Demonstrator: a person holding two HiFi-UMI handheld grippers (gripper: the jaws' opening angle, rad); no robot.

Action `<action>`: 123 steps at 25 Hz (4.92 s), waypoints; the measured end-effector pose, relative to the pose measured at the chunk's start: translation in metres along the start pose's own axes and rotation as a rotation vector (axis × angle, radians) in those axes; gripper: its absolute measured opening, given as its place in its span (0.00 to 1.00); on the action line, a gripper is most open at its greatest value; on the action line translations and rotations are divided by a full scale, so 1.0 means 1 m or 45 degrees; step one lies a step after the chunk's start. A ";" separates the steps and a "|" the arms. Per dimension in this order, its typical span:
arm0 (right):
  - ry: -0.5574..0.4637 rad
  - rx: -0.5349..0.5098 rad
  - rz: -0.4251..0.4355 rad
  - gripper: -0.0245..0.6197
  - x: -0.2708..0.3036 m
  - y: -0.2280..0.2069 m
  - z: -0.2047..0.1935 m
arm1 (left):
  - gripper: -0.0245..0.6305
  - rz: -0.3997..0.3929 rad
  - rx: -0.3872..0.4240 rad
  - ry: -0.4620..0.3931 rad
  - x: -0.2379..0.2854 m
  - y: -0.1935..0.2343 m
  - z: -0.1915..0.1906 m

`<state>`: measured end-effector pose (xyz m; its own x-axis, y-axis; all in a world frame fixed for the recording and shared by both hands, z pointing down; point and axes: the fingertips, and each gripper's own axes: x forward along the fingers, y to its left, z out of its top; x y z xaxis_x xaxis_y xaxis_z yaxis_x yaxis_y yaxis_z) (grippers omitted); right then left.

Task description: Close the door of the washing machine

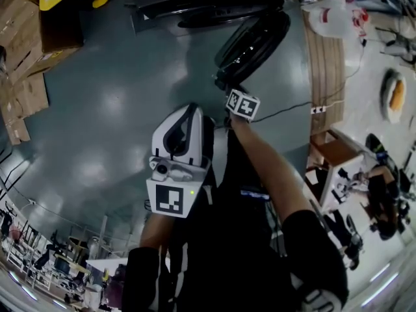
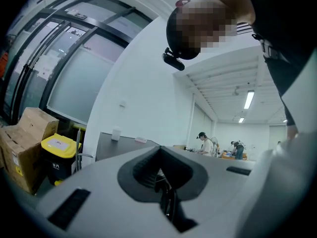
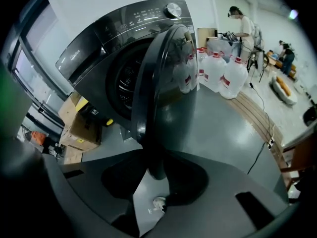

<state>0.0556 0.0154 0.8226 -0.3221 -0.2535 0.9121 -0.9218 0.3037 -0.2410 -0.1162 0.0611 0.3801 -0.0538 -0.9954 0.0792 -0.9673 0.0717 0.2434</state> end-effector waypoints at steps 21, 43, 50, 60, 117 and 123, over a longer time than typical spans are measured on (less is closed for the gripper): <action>-0.013 0.128 0.044 0.22 0.032 0.068 0.037 | 0.04 0.132 0.029 -0.015 0.023 0.048 -0.004; -0.081 0.212 0.081 0.23 0.055 0.130 0.062 | 0.04 -0.336 0.039 0.123 0.050 0.111 -0.019; -0.152 0.268 0.070 0.23 0.058 0.135 0.070 | 0.04 -0.476 0.043 0.139 0.065 0.117 -0.025; -0.251 0.326 0.077 0.23 0.065 0.151 0.092 | 0.04 -0.540 0.054 0.160 0.070 0.126 -0.035; -0.511 -0.272 0.387 0.07 -0.163 0.220 0.235 | 0.04 -0.206 0.062 0.049 0.078 0.123 0.083; -0.831 -0.558 0.364 0.06 -0.301 0.225 0.278 | 0.04 -0.115 0.096 0.011 0.066 0.107 0.127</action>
<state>-0.1145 -0.0951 0.4015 -0.7153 -0.5524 0.4280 -0.6616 0.7325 -0.1603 -0.2547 -0.0047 0.2888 0.0358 -0.9970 0.0686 -0.9840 -0.0232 0.1767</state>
